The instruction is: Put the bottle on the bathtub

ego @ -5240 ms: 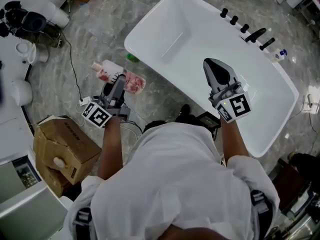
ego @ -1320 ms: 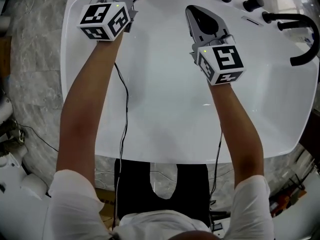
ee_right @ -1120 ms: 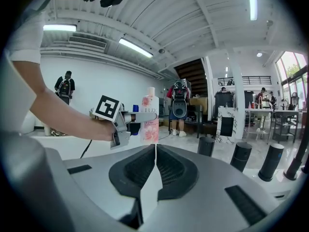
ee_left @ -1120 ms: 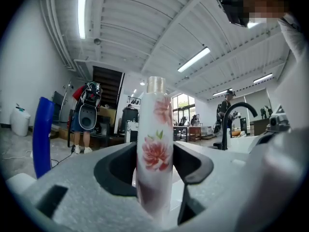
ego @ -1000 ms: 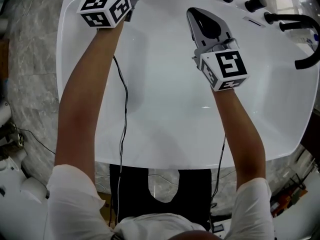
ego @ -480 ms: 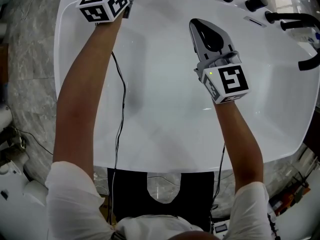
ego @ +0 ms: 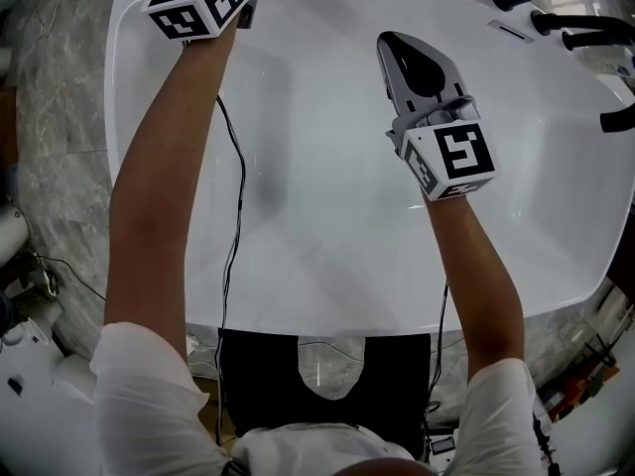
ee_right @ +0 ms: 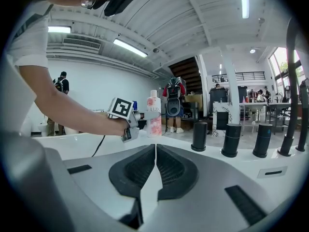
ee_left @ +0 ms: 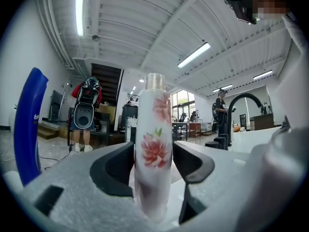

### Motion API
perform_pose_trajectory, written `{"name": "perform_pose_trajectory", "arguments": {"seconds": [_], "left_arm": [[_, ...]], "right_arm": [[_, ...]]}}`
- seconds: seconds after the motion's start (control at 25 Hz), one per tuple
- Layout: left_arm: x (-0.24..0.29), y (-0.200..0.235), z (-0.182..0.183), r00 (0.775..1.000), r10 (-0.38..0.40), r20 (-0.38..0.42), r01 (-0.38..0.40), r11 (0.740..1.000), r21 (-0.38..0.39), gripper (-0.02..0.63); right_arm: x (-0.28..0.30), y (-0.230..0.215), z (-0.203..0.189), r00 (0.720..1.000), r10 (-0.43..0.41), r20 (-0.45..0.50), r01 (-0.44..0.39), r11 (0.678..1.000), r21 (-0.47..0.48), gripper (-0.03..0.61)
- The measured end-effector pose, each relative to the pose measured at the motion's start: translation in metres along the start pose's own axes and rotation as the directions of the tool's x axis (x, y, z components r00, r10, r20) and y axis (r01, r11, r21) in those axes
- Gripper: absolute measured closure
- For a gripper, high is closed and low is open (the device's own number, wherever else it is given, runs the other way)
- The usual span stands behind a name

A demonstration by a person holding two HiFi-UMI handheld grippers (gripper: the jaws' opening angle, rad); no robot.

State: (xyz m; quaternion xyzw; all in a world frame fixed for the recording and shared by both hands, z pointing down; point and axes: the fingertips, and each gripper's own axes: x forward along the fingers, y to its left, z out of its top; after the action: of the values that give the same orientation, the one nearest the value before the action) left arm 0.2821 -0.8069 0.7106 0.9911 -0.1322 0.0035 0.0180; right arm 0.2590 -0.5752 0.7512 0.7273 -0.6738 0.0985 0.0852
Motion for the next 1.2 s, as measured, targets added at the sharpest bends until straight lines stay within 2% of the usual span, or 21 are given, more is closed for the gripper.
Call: {"name": "perform_pose_trajectory", "arguments": {"seconds": [0.08,0.2,0.36,0.48,0.56,0.64,0.72,0.84,0.96,1.08,1.2], "left_arm": [[-0.004,-0.002,-0.004,1.000,-0.012,-0.027,0.012,1.000,0.004,0.346],[-0.023,-0.008,-0.010,0.998,-0.019,-0.057,0.019,1.000,-0.013,0.336],[-0.084,-0.031,-0.032,0.997,0.003,-0.082,-0.009,0.998,-0.064,0.333],[-0.140,-0.074,-0.059,0.991,-0.010,-0.131,-0.008,0.991,-0.134,0.339],[-0.176,-0.115,-0.066,0.985,-0.063,-0.163,0.031,0.981,-0.194,0.385],[-0.210,-0.158,-0.061,0.979,-0.104,-0.175,0.058,0.966,-0.251,0.413],[-0.242,-0.198,-0.045,0.976,-0.119,-0.181,0.063,0.956,-0.285,0.440],[-0.279,-0.241,-0.013,0.970,-0.156,-0.189,0.097,0.953,-0.287,0.497],[-0.308,-0.276,0.020,0.954,-0.225,-0.198,0.165,0.947,-0.276,0.535],[-0.340,-0.320,0.071,0.946,-0.244,-0.215,0.177,0.941,-0.289,0.566],[-0.367,-0.359,0.129,0.943,-0.239,-0.229,0.165,0.939,-0.301,0.590]], "right_arm": [[-0.002,0.005,0.000,1.000,0.009,-0.005,-0.009,1.000,0.007,0.561],[-0.008,0.006,0.003,1.000,0.010,-0.006,-0.010,1.000,0.008,0.560],[-0.027,0.004,-0.008,1.000,-0.008,-0.005,0.008,0.999,0.048,0.561],[-0.055,0.004,-0.026,0.999,-0.048,-0.012,0.049,0.993,0.108,0.561],[-0.081,0.012,-0.031,0.998,-0.058,-0.013,0.060,0.989,0.137,0.561],[-0.112,0.026,-0.032,0.999,-0.049,-0.018,0.051,0.991,0.126,0.560],[-0.148,0.036,-0.029,0.998,-0.049,-0.025,0.051,0.993,0.108,0.561],[-0.194,0.054,-0.018,0.998,-0.059,-0.025,0.062,0.992,0.110,0.561],[-0.228,0.077,0.002,0.999,-0.044,-0.014,0.046,0.982,0.185,0.561],[-0.283,0.102,0.039,1.000,-0.015,-0.007,0.016,0.965,0.261,0.561],[-0.340,0.121,0.098,0.999,0.012,0.035,-0.021,0.958,0.285,0.561]]}}
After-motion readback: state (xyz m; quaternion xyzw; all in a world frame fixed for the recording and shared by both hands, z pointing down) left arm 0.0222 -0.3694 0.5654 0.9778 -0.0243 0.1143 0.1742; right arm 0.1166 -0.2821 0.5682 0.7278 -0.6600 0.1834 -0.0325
